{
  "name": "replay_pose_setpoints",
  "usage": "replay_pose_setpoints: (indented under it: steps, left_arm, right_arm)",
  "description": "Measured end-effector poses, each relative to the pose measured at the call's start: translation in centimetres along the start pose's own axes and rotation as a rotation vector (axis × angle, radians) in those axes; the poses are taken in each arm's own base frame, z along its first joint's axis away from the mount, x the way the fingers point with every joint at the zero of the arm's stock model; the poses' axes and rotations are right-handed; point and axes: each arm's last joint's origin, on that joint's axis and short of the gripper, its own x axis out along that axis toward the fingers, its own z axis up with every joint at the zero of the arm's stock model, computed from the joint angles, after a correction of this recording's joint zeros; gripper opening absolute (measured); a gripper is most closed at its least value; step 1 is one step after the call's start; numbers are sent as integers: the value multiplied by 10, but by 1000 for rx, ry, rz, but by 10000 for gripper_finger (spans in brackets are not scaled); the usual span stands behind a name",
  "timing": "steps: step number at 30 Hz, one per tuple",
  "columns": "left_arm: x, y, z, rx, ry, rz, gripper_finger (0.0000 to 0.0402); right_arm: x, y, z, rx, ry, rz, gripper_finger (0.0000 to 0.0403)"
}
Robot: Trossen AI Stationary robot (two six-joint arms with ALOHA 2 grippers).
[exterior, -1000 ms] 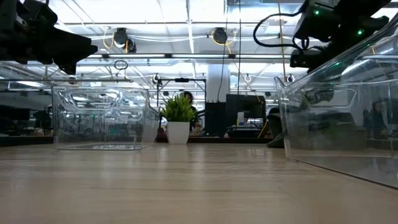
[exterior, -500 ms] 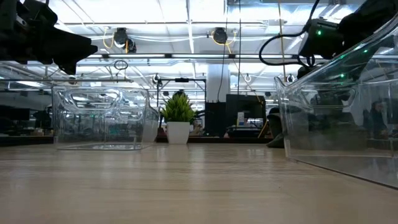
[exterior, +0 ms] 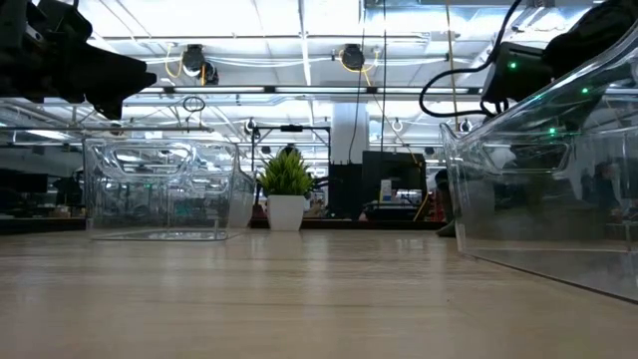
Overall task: Pick & Place hat
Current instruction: Put the black cap into the top transparent bin
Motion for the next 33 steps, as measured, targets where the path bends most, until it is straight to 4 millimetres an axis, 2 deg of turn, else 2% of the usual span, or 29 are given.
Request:
replay_pose_setpoints:
  steps: [4, 7, 9, 14, 22, 28, 33]
  left_arm:
    - [0, 0, 0, 0, 0, 0, 145]
    - [0, 0, 0, 0, 0, 0, 145]
    - [0, 0, 0, 0, 0, 0, 145]
    - [0, 0, 0, 0, 0, 0, 145]
    - [0, 0, 0, 0, 0, 0, 145]
    - [0, 0, 0, 0, 0, 0, 145]
    - [0, 0, 0, 0, 0, 0, 145]
  right_arm:
    - [0, 0, 0, -1, -1, 1, 88]
    - [0, 0, 0, -4, -2, 1, 28]
    - [-1, 0, 2, -11, -5, 3, 9]
    - [-13, -3, 13, -17, -46, -1, 2]
    - [-53, -14, 33, 24, -245, -58, 1]
    - [-68, -26, 33, 47, -323, -91, 1]
    - [-72, -28, 30, 63, -320, 36, 0]
